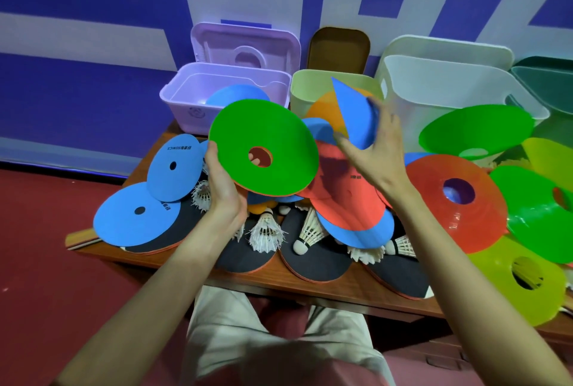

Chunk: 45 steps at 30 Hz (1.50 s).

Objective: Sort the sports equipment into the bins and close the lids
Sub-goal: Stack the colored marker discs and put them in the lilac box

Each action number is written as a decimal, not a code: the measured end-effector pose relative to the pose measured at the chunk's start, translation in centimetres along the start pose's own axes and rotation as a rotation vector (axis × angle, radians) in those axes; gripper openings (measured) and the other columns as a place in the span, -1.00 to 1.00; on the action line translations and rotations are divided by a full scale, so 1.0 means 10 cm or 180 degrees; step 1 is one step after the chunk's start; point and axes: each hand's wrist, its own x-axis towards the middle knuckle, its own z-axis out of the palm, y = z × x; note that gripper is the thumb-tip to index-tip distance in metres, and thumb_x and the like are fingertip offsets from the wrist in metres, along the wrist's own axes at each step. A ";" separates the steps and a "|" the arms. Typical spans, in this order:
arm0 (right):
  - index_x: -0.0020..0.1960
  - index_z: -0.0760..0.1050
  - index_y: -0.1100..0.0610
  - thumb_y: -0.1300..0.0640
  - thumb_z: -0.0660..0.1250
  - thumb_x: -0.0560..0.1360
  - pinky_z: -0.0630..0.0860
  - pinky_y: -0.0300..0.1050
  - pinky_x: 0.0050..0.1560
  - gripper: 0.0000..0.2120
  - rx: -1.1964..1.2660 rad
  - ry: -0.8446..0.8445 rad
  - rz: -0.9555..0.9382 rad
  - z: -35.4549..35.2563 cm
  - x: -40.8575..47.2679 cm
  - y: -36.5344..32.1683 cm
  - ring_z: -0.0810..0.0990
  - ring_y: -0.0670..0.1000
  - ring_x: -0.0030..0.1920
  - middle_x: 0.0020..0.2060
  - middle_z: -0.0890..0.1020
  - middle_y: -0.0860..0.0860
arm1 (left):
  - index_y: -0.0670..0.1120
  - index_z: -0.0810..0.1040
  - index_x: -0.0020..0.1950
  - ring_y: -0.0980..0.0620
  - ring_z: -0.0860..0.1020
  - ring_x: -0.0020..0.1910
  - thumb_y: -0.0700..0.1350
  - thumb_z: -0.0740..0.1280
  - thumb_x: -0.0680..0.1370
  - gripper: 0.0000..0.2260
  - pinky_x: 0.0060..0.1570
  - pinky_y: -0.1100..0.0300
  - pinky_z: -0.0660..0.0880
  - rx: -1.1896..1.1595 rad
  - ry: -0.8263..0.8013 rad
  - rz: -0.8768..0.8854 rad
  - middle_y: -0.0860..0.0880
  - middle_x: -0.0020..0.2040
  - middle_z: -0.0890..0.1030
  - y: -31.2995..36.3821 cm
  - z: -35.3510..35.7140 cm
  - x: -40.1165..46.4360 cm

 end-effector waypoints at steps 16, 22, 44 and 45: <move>-0.38 0.14 0.04 0.16 0.19 0.57 0.13 -0.16 -0.36 -0.61 0.0387 -0.0595 0.0439 0.30 0.17 -0.11 0.28 -0.13 -0.38 -0.45 0.22 -0.06 | -0.01 0.51 0.29 -0.04 0.57 0.19 0.14 0.04 0.65 -0.61 0.16 0.01 0.52 0.0002 -0.0178 -0.0236 -0.02 0.24 0.60 -0.06 0.16 0.16; 0.19 0.46 0.28 0.12 0.28 0.51 0.25 -0.13 0.10 -0.69 -0.0550 -0.0568 -0.0281 0.50 0.16 0.19 0.40 0.21 0.10 0.04 0.41 0.27 | 0.06 0.56 0.15 -0.04 0.58 0.17 0.16 0.10 0.62 -0.68 0.26 -0.11 0.46 0.0042 -0.0028 -0.0382 0.01 0.19 0.62 -0.09 0.25 0.23; 0.32 0.36 0.31 0.39 0.24 0.44 0.42 0.10 0.17 -0.56 -0.1732 -0.0835 0.0065 0.55 1.43 0.80 0.39 0.31 0.21 0.19 0.37 0.32 | -0.03 0.56 0.22 -0.03 0.63 0.06 0.16 0.09 0.61 -0.60 0.12 -0.01 0.54 0.0036 0.0058 -0.0219 0.01 0.09 0.67 -0.05 0.31 0.43; 0.28 0.40 0.32 0.37 0.25 0.46 0.42 0.08 0.16 -0.62 -0.1695 -0.0754 0.0040 0.53 1.43 0.78 0.38 0.29 0.22 0.18 0.39 0.31 | -0.03 0.57 0.21 -0.02 0.64 0.05 0.15 0.09 0.61 -0.61 0.11 0.00 0.54 0.0039 0.0045 -0.0199 0.01 0.08 0.67 -0.04 0.31 0.44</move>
